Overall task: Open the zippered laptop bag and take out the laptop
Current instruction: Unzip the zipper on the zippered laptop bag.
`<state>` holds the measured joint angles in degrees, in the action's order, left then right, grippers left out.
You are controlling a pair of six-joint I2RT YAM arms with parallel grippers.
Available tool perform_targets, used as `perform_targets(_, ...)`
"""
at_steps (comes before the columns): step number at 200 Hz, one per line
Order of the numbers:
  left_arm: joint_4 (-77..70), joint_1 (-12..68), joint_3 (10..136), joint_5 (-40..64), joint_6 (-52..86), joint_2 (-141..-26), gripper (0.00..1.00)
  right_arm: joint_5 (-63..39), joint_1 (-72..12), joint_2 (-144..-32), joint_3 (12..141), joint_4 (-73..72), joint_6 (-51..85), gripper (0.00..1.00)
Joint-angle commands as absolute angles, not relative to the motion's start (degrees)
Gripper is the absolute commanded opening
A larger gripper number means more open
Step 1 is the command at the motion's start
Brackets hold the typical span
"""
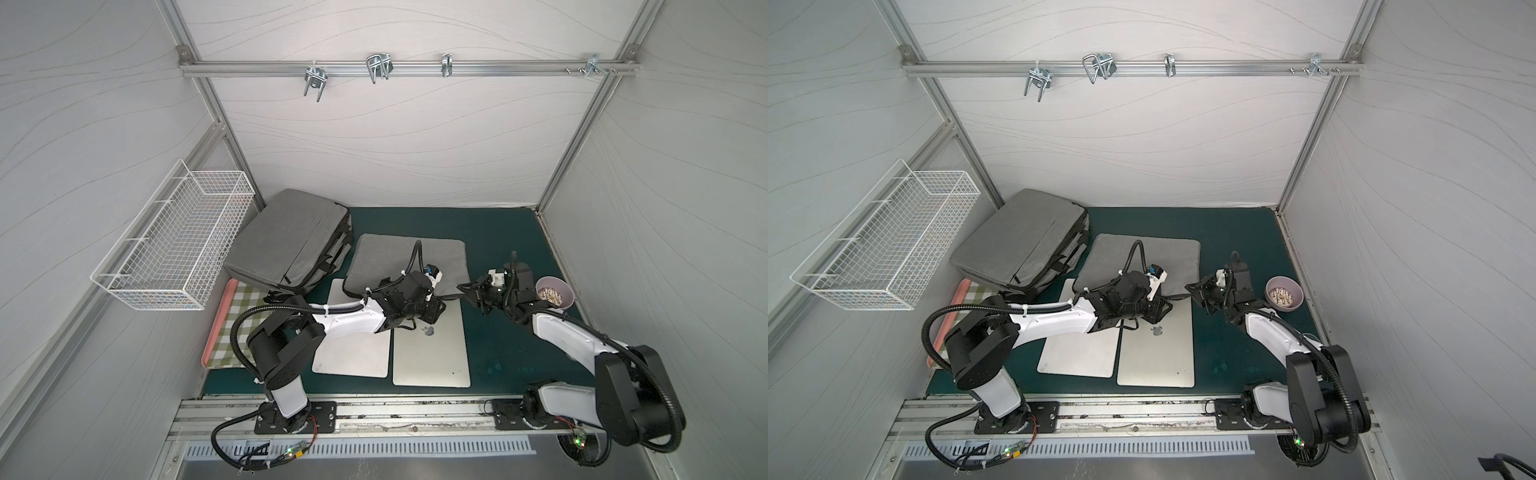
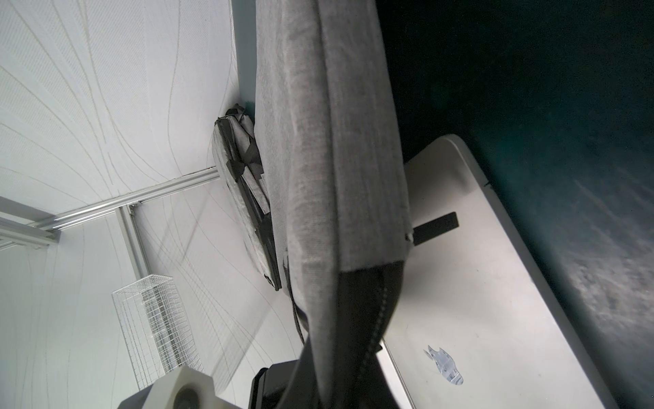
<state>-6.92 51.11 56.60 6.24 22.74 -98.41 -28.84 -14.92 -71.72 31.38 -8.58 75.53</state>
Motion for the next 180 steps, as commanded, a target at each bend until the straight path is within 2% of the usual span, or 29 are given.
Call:
perform_targets(1, -14.3, 49.6, 55.3, 6.5, 22.5, -99.1, 0.41, -29.2, -15.2, -70.5, 32.8, -13.4, 77.3, 0.0)
perform_targets(54, -29.5, 49.0, 51.4, 12.2, 22.7, -99.6, 0.37, -29.3, -15.3, -71.0, 32.3, -14.8, 78.8, 0.0)
perform_targets(93, -31.1, 47.8, 49.8, 13.5, 22.1, -100.3, 0.35, -29.2, -15.1, -70.9, 32.4, -14.5, 78.9, 0.0)
perform_targets(180, -35.8, 46.6, 46.9, 16.5, 24.0, -100.3, 0.1, -29.1, -14.9, -71.1, 32.7, -13.9, 78.5, 0.0)
